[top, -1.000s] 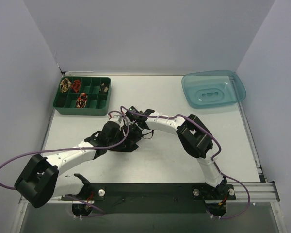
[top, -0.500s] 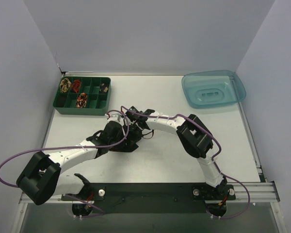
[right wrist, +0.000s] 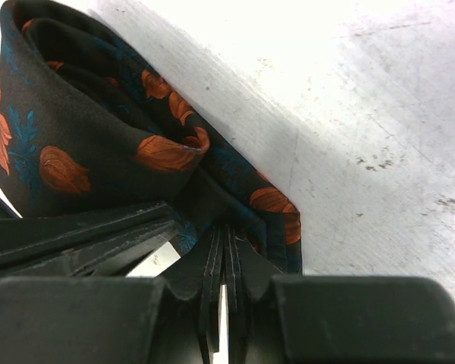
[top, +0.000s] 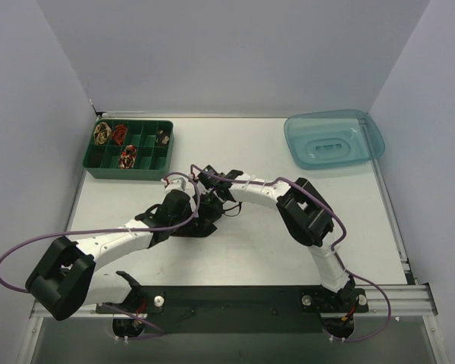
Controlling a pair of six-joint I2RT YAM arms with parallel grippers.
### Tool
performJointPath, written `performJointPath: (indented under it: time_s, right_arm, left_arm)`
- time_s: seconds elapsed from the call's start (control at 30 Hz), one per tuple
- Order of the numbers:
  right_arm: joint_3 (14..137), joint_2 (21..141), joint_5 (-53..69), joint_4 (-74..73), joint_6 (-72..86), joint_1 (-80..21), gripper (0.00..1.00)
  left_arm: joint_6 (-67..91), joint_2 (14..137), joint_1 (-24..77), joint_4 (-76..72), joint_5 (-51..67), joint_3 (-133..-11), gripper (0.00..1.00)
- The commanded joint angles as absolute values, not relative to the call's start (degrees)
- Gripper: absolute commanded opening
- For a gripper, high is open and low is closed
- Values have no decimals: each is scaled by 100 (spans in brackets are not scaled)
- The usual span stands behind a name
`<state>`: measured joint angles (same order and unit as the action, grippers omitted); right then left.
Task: Roll the ties
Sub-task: Roll the tie at the center of the board.
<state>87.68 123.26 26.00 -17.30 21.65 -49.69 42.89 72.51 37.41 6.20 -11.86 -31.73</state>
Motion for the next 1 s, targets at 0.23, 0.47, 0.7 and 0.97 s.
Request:
performJointPath:
  time_s: [0.23, 0.47, 0.7, 0.97]
  right_arm:
    - [8253, 12472, 1688, -2531, 1969, -4623, 1]
    - [8174, 12463, 1626, -2601, 1969, -4614, 1]
    - [8183, 12507, 1582, -2654, 1995, -4579, 0]
    - [8148, 12498, 1503, -2742, 1995, -4465, 0]
  left_arm:
    - [4377, 7172, 3744, 782, -1415, -2962, 0]
    - [4421, 7225, 3744, 756, -1406, -2865, 0]
    - [4456, 7172, 3744, 922, -1573, -2804, 0]
    - [4421, 7049, 3744, 1177, -1740, -2865, 0]
